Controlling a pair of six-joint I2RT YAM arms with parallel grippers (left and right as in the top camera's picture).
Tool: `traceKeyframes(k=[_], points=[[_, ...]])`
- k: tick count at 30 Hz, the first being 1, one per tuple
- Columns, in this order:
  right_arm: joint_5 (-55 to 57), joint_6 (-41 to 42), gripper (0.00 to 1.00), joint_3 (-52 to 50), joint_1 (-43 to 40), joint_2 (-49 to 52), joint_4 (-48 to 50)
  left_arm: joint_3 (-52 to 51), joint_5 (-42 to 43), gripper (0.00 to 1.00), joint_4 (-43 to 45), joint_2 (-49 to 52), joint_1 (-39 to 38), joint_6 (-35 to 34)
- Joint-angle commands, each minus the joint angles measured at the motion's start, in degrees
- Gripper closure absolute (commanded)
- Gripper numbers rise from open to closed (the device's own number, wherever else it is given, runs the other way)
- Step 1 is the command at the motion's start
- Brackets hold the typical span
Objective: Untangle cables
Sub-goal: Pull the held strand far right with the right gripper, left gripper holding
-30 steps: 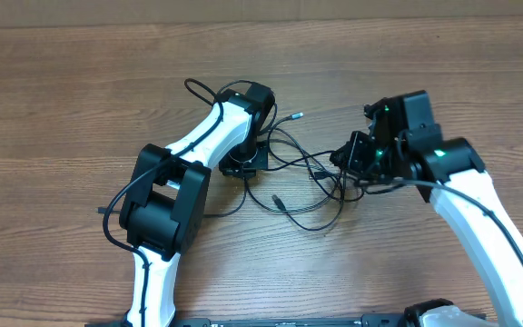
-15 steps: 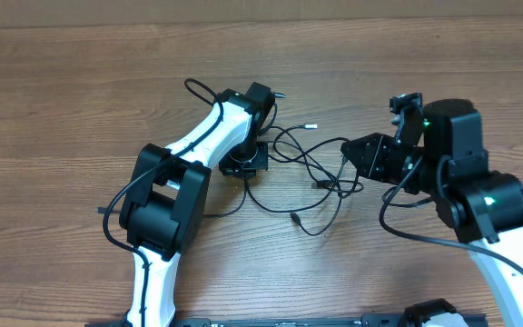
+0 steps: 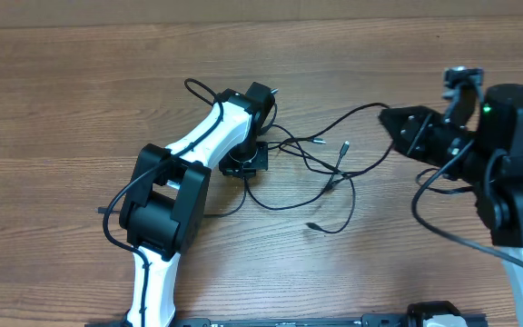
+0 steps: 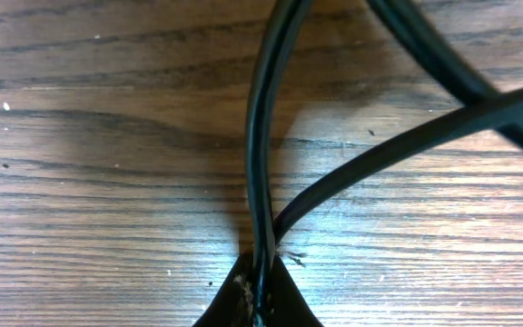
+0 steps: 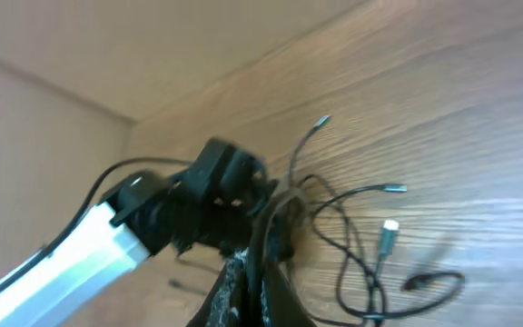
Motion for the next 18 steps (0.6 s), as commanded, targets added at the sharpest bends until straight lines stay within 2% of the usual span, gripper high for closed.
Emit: traceKeyframes(k=[1, 9, 12, 18], points=[[-0.04, -0.55, 0.96, 1.84, -4.37, -0.72, -1.22, -1.88, -3.32, 0.96, 0.85, 2.19, 0.0, -0.39], [2.01, -3.74, 0.96, 1.79, -8.87, 4.61, -5.95, -1.88, -3.32, 0.96, 0.85, 2.19, 0.0, -0.39], [8.5, -6.4, 0.96, 1.79, -8.87, 8.33, -8.46, -1.88, -3.32, 0.96, 0.83, 2.19, 0.0, -0.39], [18.75, -6.45, 0.96, 1.79, -8.9, 16.37, -9.92, -1.88, -3.3, 0.96, 0.85, 2.19, 0.0, -0.42]])
